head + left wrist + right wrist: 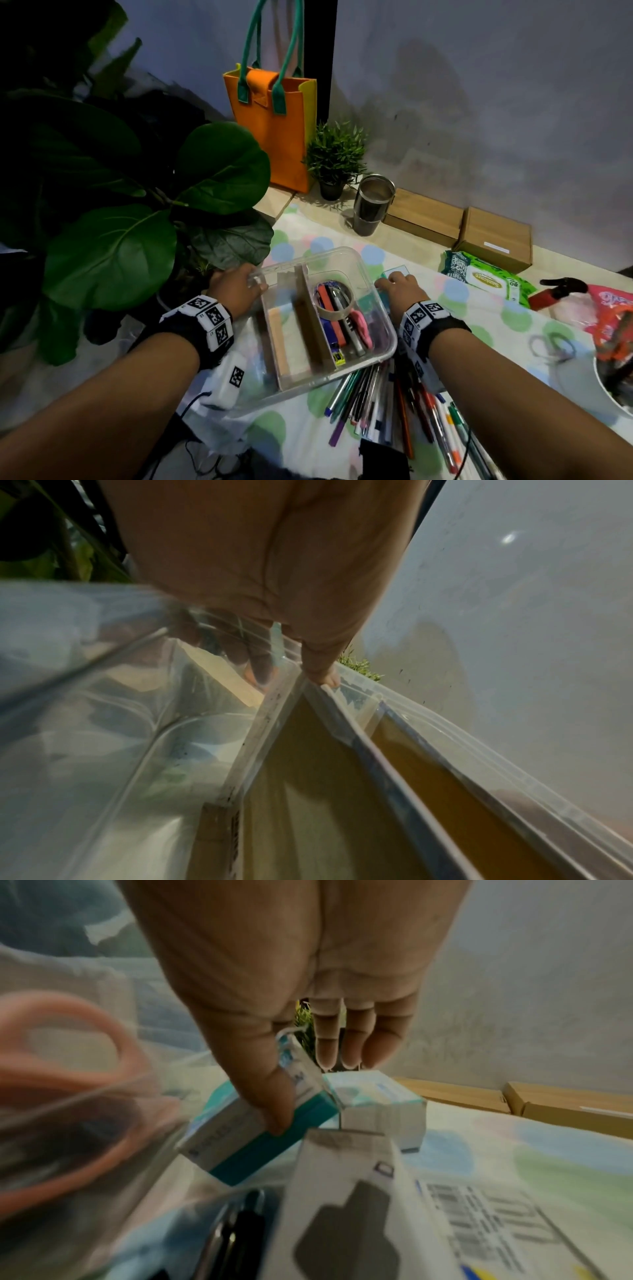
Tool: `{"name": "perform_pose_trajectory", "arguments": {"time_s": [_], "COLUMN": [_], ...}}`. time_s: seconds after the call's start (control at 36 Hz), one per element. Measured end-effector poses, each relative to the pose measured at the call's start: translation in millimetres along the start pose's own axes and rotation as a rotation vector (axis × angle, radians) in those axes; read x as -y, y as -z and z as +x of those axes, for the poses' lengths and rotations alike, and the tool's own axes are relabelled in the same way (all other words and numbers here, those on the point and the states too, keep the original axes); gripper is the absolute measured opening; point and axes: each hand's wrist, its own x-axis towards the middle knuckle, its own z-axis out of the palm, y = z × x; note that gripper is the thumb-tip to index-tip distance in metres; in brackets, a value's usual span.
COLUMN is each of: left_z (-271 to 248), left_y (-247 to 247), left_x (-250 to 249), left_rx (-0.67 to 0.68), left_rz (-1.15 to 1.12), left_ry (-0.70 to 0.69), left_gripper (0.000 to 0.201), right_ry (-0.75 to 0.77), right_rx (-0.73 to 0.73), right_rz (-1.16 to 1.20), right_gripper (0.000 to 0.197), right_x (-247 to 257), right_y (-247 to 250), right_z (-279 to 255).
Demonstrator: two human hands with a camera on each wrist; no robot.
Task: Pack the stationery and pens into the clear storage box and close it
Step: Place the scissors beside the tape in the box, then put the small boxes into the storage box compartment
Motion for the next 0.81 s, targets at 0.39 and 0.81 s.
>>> {"name": "perform_pose_trajectory", "arguments": {"time_s": [0.39, 0.81], "left_z": [2.7, 1.7], "left_y": [2.2, 4.0], "left_x": [2.7, 2.8], "left_rx": [0.037, 0.043], "left_rz": [0.03, 0.063], "left_ry": [-0.006, -0.051], "left_gripper": [0.041, 0.037], "right_ry": [-0.085, 0.375], "right_rx": [-0.337, -0.21], "right_rz": [0.409, 0.496], "right_gripper": [0.069, 0.053], "right_x": [-3.4, 85.2], "right_y": [67.5, 62.8], "right_z": [-51.3, -100.7]}}
